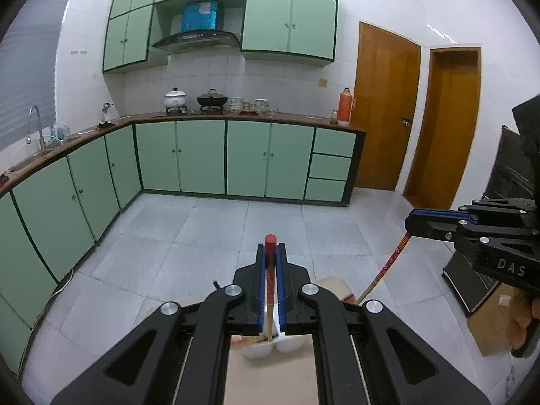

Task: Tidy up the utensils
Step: 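Lift both chopsticks upright and lower them into the white holder, then open both tools to release the chopsticks into the holder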

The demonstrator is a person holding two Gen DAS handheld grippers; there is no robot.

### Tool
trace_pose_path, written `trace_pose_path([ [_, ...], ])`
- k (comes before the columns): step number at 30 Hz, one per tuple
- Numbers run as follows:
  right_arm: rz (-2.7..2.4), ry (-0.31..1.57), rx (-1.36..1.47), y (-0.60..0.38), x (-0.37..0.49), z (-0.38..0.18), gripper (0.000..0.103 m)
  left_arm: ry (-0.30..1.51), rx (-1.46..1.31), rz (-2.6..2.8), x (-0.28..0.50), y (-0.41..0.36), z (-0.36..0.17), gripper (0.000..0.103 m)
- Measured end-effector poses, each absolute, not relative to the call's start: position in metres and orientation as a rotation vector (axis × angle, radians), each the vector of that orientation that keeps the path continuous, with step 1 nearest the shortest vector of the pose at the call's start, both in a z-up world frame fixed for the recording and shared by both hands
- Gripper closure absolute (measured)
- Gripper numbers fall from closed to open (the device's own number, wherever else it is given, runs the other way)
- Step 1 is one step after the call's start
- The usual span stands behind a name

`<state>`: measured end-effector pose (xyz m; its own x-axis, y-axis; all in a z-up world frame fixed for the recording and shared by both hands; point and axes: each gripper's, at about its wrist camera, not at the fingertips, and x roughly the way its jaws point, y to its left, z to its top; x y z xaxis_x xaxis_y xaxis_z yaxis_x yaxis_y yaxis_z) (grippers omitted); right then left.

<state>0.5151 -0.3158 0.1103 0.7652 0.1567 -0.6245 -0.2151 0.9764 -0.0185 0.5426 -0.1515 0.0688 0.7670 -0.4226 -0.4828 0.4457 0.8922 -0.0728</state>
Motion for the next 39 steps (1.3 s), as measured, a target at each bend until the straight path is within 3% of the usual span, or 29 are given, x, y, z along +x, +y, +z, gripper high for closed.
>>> trace_pose_path([
  [8,0.16,0.69,-0.033,-0.327,0.569,0.078,0.098,0.544,0.036,-0.446,0.591,-0.164,0.031,0.097],
  [23,0.111,0.84,0.056,-0.346,0.621,-0.036,0.097,0.706,-0.024,-0.422,0.644,-0.163,-0.073,0.097],
  [28,0.096,0.876,0.064,-0.349,0.623,-0.054,0.092,0.739,-0.008,-0.421,0.647,-0.164,-0.09,0.095],
  [31,0.086,0.852,0.085,-0.354,0.619,-0.048,0.081,0.727,-0.014,-0.405,0.647,-0.158,-0.086,0.078],
  [39,0.085,0.795,0.113,-0.367,0.599,-0.031,0.076,0.67,-0.014,-0.386,0.626,-0.139,-0.063,0.049],
])
